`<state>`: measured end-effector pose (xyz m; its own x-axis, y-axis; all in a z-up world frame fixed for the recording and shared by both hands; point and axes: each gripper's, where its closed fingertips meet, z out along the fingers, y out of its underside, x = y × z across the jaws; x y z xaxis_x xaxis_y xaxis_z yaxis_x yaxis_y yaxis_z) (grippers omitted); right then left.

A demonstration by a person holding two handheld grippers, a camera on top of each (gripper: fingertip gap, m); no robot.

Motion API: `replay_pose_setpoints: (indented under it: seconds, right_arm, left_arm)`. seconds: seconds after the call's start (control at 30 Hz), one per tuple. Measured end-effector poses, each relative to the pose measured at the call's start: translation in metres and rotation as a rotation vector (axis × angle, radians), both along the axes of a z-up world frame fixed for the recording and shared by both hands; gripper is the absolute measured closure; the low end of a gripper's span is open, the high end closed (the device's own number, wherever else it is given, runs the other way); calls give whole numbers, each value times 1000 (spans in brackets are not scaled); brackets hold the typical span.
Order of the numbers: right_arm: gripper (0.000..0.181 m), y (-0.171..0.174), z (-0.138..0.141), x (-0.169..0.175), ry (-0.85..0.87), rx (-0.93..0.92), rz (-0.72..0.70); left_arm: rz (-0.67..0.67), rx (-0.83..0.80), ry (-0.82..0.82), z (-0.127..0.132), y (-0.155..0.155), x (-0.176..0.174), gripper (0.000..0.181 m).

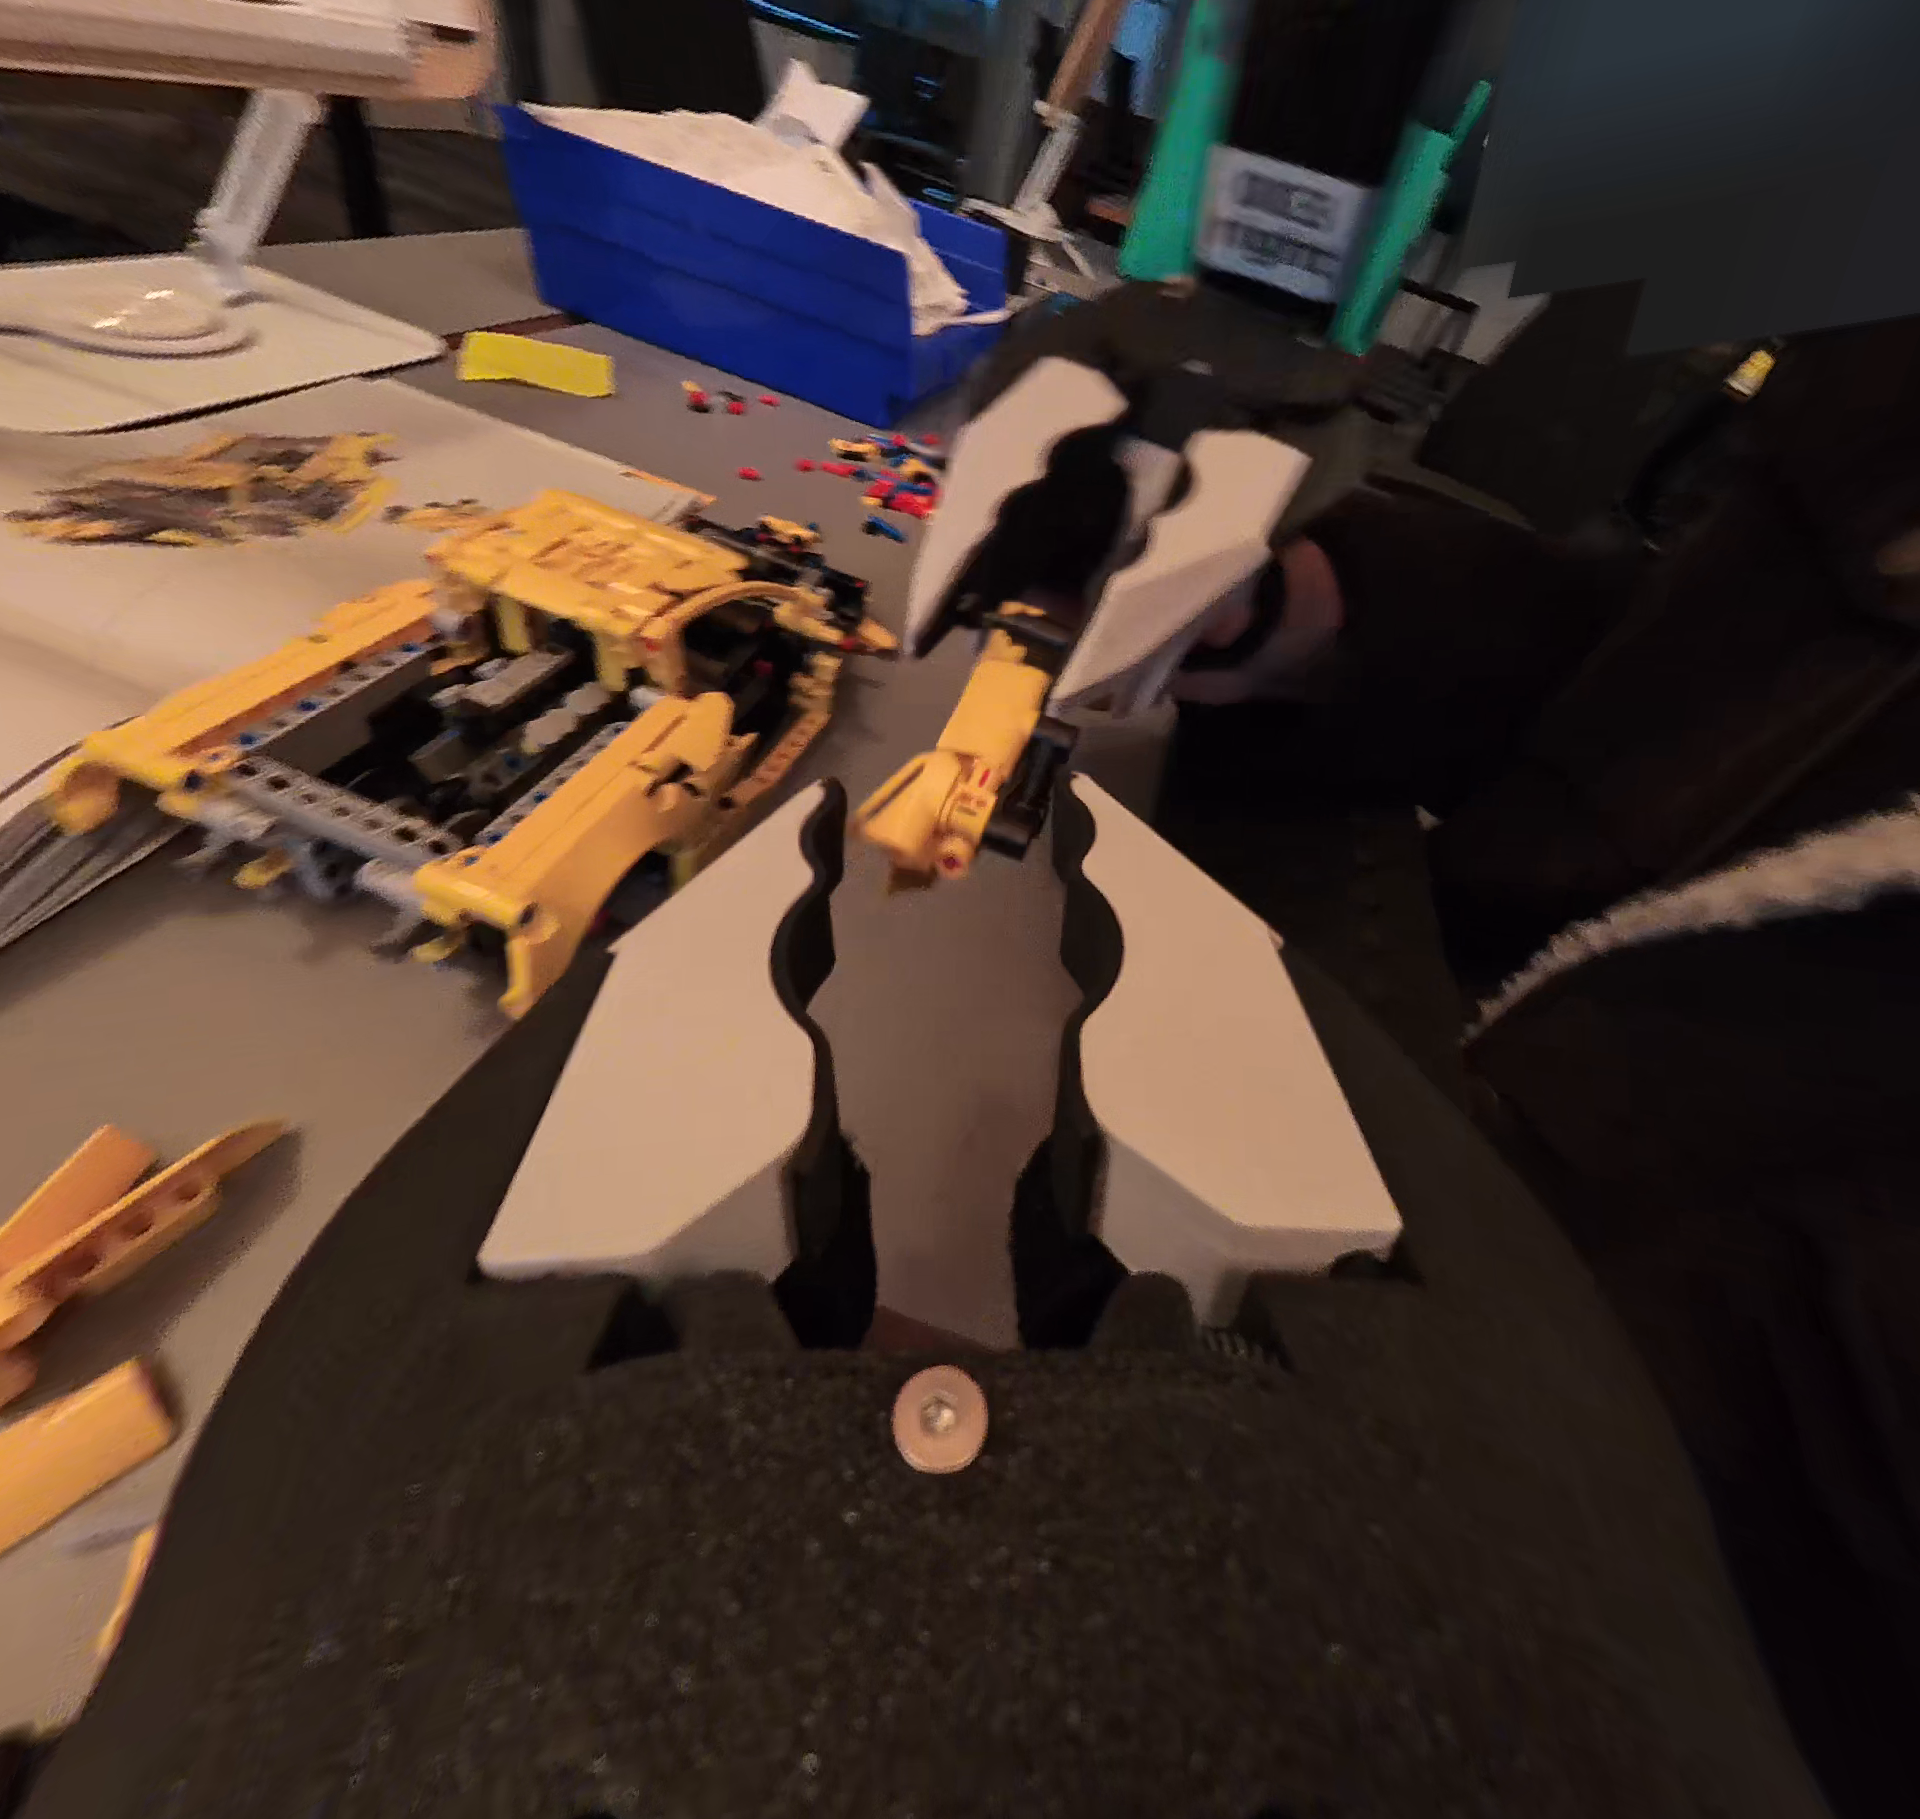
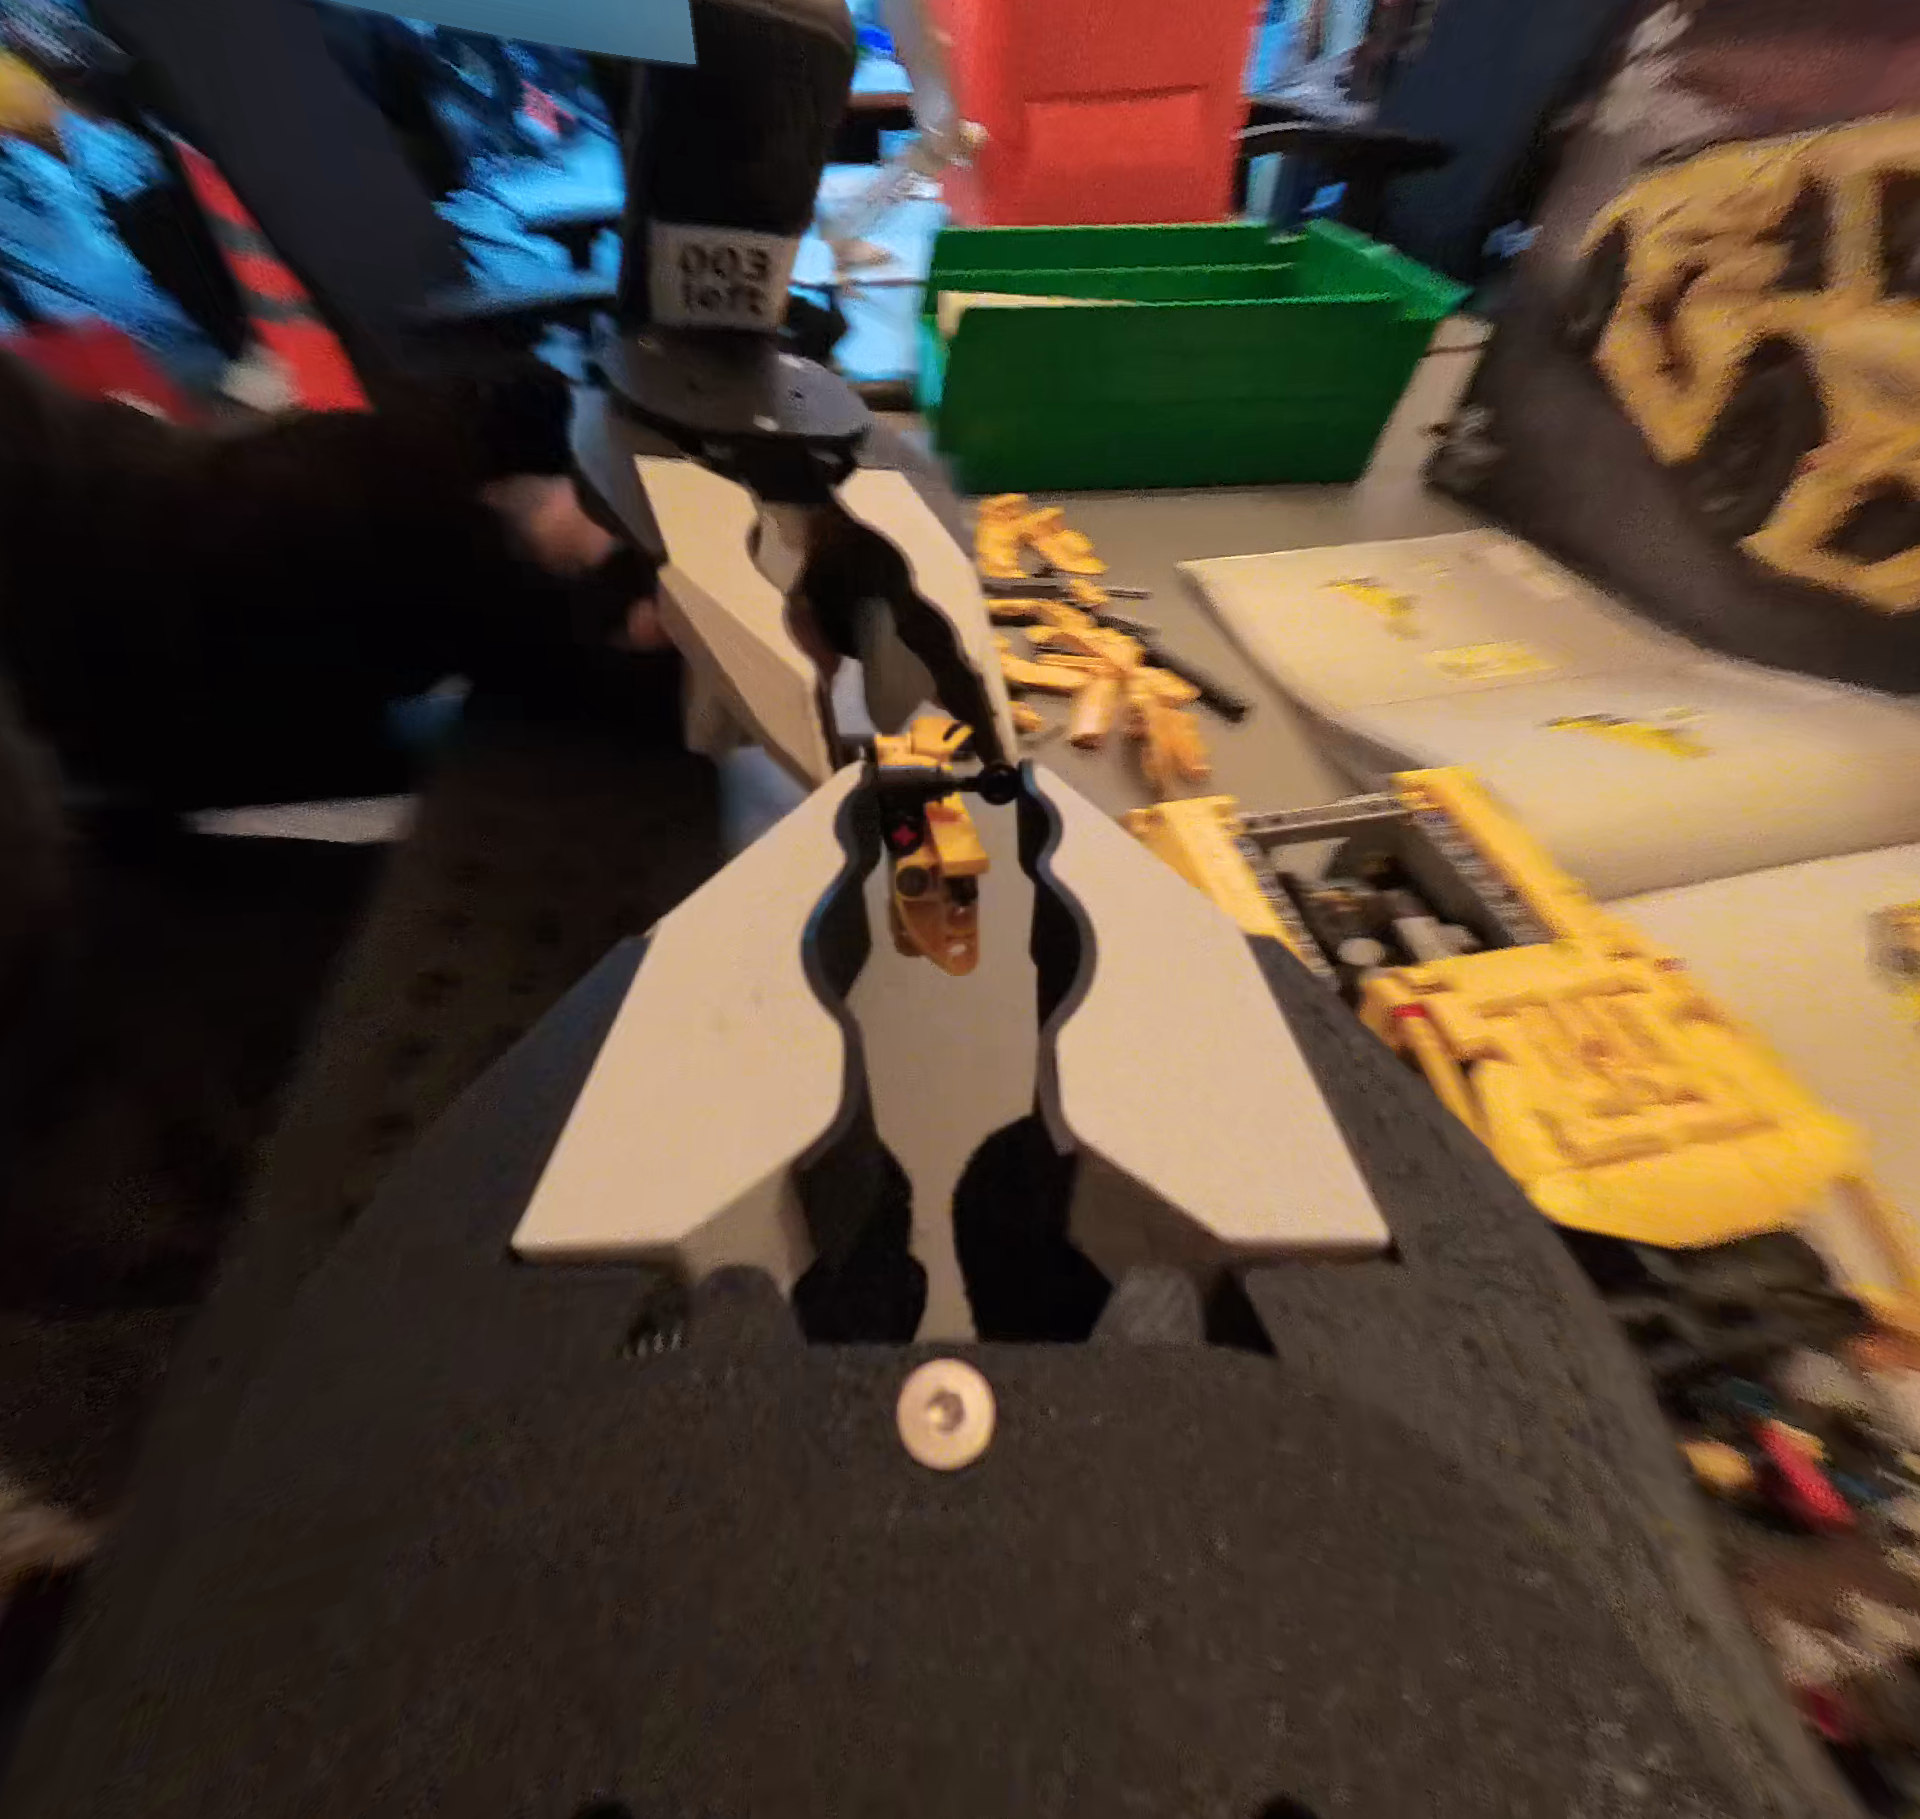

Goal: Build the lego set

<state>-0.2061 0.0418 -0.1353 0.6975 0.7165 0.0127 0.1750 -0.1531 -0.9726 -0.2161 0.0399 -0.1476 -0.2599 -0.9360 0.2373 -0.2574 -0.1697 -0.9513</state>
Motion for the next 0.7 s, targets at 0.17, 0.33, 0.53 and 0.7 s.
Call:
replay_pose_setpoints:
  seconds: [0.17,0.33,0.53,0.7]
  right_arm:
    - [157,6,-2,12,-334,193,-189]
    - [156,9,0,11,-545,310,-292]
    - [157,8,4,7,-772,479,-376]
    - [156,8,0,7,-769,467,-379]
  left_arm:
    - [100,-152,-72,17,27,-1,148]
    - [14,-189,-48,17,2,7,161]
    - [-21,-173,-45,17,-12,17,170]
    - [1,-112,-34,13,-12,18,174]
